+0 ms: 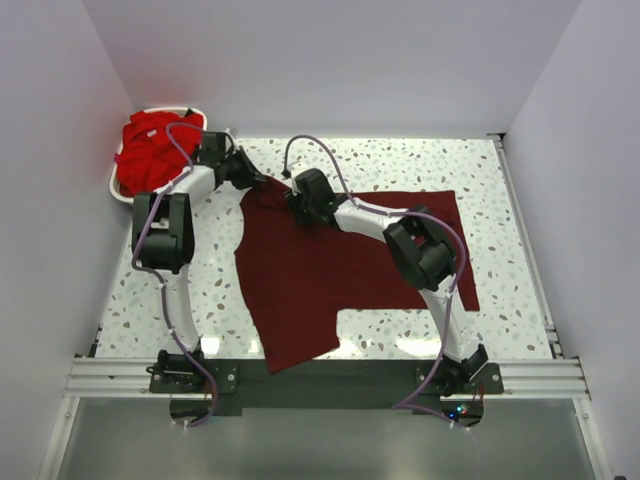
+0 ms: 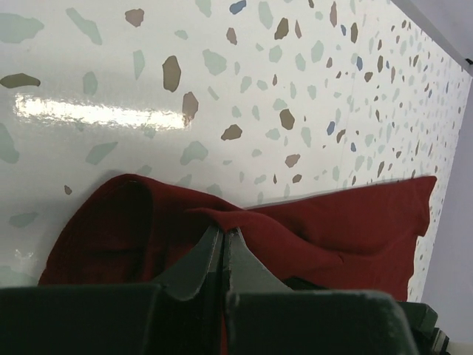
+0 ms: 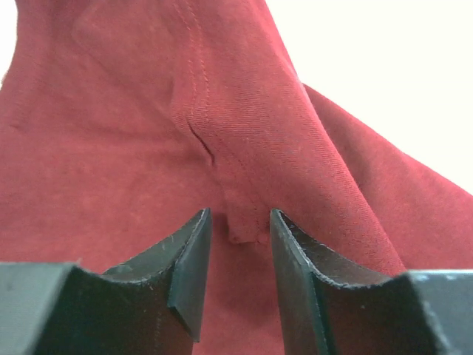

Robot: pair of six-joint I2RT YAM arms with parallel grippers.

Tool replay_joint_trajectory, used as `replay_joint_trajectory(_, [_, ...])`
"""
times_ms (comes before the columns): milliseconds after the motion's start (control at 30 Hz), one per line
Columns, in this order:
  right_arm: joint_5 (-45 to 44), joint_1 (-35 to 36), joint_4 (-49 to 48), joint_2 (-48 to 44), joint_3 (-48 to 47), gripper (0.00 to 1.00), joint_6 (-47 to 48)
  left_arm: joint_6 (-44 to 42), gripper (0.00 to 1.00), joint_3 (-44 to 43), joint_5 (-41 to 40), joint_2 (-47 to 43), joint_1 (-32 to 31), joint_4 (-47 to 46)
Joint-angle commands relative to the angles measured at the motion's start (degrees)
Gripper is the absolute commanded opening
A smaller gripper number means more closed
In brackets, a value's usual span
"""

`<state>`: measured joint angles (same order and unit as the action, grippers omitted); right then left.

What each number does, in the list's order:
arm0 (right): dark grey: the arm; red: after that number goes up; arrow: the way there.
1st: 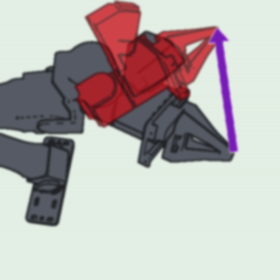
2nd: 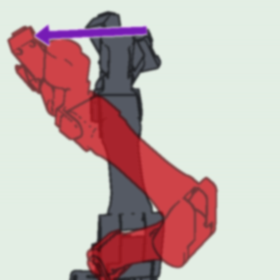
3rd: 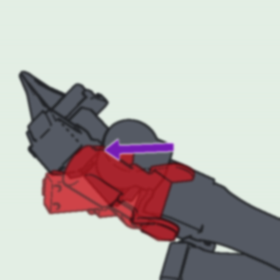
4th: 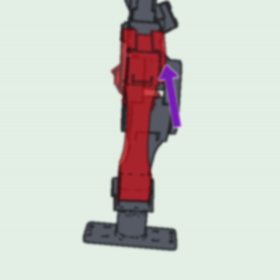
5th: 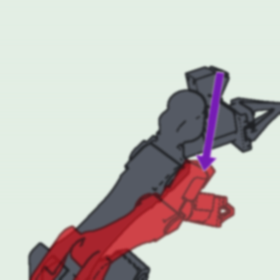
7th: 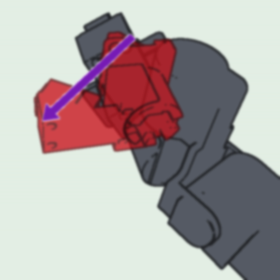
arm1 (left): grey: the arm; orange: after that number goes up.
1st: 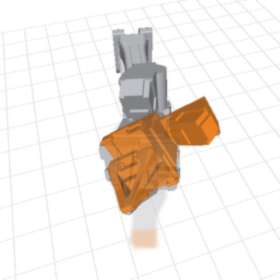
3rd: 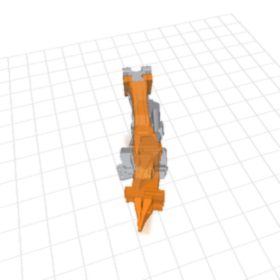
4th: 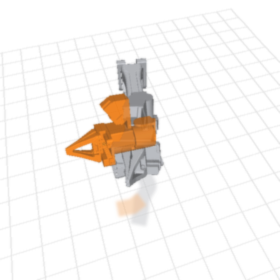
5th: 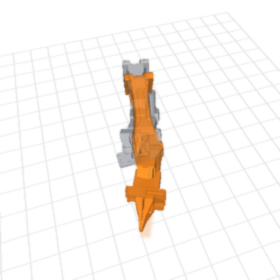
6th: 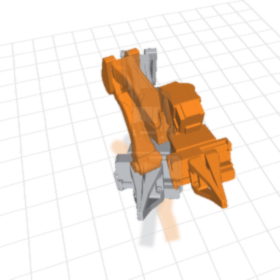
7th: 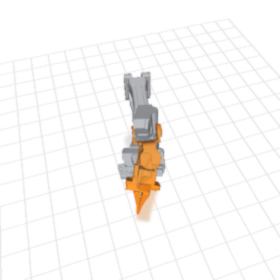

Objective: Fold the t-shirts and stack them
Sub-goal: Fold the tshirt

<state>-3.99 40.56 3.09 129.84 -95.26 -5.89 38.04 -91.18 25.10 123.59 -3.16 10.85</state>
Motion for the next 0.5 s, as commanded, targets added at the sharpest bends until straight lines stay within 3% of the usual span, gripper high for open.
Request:
replay_joint_trajectory(0, [-2.43, 0.14, 0.42, 1.37, -3.00, 0.40, 1.14, -2.18, 0.00, -1.99, -0.84, 0.86, -0.27, -0.13])
replay_joint_trajectory(200, [-2.52, 0.14, 0.77, 2.08, -2.56, 0.31, 0.88, -2.36, 0.00, -1.90, -1.02, 1.13, -0.36, 0.05])
replay_joint_trajectory(367, [-1.29, 0.14, 1.74, 0.51, -2.21, 0.09, 1.14, -2.89, 0.00, -1.64, -1.20, 0.60, -0.45, 0.57])
replay_joint_trajectory(467, [1.35, 0.14, 3.41, -2.13, -2.12, 0.03, 1.41, -3.06, 0.00, -0.41, -1.90, -1.42, -0.45, 0.66])
